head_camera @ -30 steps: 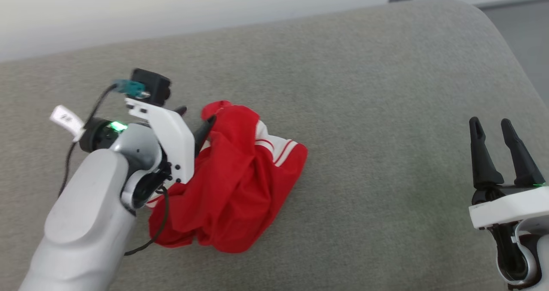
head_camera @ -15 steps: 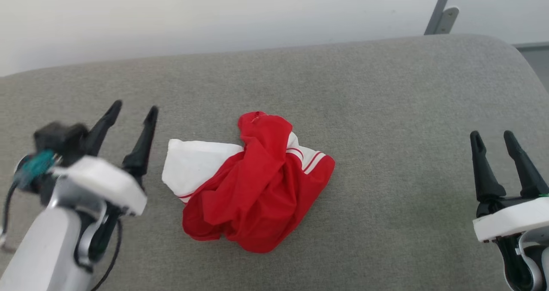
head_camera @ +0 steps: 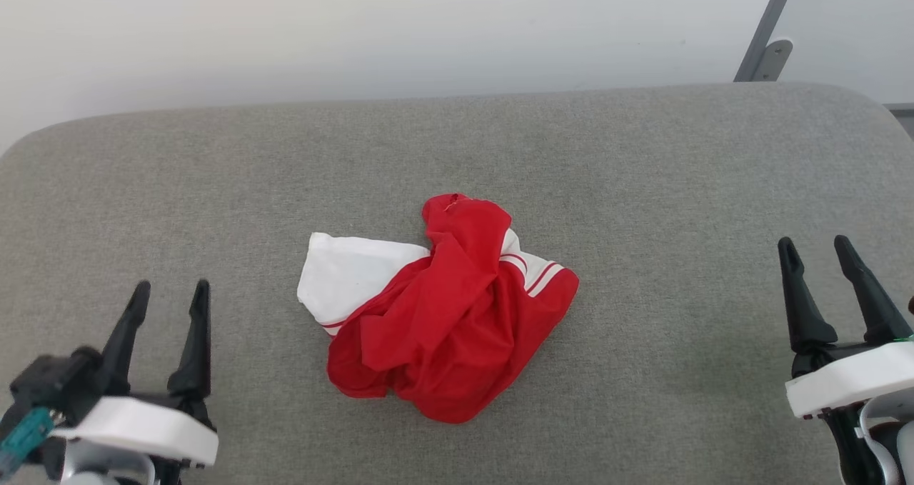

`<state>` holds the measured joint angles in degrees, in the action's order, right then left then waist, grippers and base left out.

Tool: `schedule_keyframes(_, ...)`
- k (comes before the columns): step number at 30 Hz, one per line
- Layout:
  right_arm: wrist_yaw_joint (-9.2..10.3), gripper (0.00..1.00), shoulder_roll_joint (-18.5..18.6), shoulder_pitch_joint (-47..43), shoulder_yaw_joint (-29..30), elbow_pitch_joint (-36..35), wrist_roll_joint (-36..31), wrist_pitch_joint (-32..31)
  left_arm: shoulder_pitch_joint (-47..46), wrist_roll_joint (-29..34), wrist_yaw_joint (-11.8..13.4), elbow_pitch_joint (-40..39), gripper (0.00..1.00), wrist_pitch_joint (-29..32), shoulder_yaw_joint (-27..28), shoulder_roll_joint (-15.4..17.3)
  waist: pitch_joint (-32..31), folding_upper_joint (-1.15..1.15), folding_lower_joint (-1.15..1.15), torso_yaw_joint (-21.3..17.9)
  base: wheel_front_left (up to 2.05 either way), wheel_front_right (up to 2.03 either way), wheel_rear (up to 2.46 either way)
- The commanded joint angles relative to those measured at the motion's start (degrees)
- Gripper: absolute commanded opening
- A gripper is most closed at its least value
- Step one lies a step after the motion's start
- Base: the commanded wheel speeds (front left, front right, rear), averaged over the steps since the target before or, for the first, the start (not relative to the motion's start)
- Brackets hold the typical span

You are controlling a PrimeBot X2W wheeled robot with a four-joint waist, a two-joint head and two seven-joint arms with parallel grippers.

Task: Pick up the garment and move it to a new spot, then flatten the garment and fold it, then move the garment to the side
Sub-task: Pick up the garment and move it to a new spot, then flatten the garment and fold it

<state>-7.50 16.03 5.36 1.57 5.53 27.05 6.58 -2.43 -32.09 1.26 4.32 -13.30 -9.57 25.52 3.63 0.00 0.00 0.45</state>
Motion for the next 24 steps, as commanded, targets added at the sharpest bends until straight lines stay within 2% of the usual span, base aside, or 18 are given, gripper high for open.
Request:
schedule_keyframes(1, 0.02, 1.00, 0.1, -0.4, -0.4, 0.0, -0.2, 0.3, 1.2, 0.0, 0.4, -0.3, 1.00, -0.6, 0.6, 0.0, -0.2, 0.00, 0.00, 0.2, 0.00, 0.00, 0.00)
schedule_keyframes(13, 0.02, 1.00, 0.0, -2.4, -1.3, 0.8, -0.1, 1.0, 8.5, 1.1, -0.2, -1.2, 1.00, -2.0, 6.4, -4.2, -1.6, 0.00, 0.00, 1.3, 0.00, 0.00, 0.00)
schedule_keyframes(24, 0.02, 1.00, 0.6, -2.1, -3.2, 0.1, 1.5, -1.0, 9.3, 3.4, -3.0, -1.8, 1.00, -2.0, 9.9, -8.0, -1.0, 0.00, 0.00, 3.0, 0.00, 0.00, 0.00)
